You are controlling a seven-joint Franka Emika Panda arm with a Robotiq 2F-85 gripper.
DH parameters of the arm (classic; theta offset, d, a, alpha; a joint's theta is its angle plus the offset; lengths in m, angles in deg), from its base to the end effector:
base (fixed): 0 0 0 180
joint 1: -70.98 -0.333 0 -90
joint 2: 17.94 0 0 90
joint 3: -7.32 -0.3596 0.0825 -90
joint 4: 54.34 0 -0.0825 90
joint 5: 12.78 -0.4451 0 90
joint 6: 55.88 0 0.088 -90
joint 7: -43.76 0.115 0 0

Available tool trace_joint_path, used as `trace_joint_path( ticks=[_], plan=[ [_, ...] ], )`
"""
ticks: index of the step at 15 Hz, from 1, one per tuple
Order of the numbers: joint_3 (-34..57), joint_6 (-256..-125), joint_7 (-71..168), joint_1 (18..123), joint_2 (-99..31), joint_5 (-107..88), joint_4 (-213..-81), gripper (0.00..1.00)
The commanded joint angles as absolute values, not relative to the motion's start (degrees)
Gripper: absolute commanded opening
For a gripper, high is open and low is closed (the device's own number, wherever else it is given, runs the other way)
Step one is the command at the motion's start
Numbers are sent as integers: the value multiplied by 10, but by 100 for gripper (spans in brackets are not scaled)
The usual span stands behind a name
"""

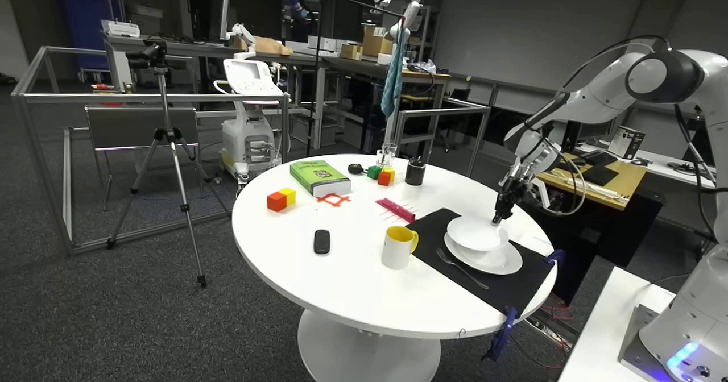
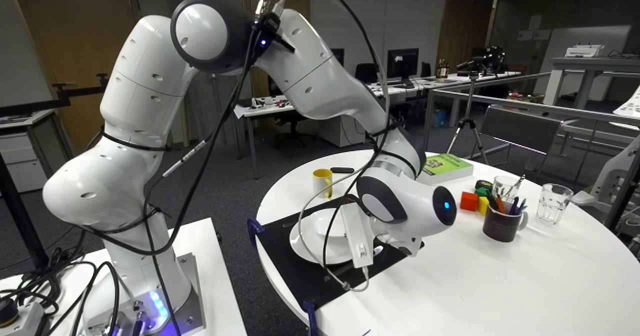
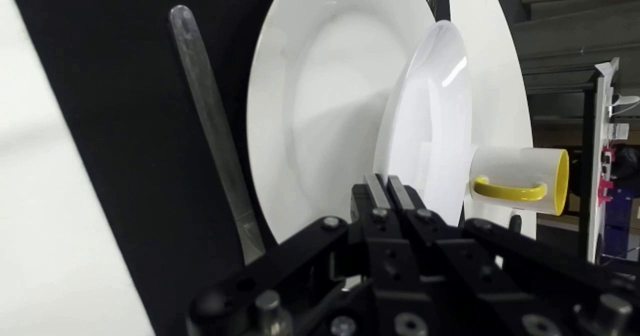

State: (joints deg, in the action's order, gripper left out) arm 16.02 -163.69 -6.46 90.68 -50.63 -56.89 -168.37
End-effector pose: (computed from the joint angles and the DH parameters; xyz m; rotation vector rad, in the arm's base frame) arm 0.5474 -0.2332 0.1313 -2.3273 0.1422 0.1714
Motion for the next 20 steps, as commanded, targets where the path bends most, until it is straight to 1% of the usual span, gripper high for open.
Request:
trace_joint_path(
  ticks=[1,20],
  plan=[
    [150,-1602,-76,926,-509,-559,-1677,1],
    [145,-1598,-136,938,-535,-527,-1676,1]
  ],
)
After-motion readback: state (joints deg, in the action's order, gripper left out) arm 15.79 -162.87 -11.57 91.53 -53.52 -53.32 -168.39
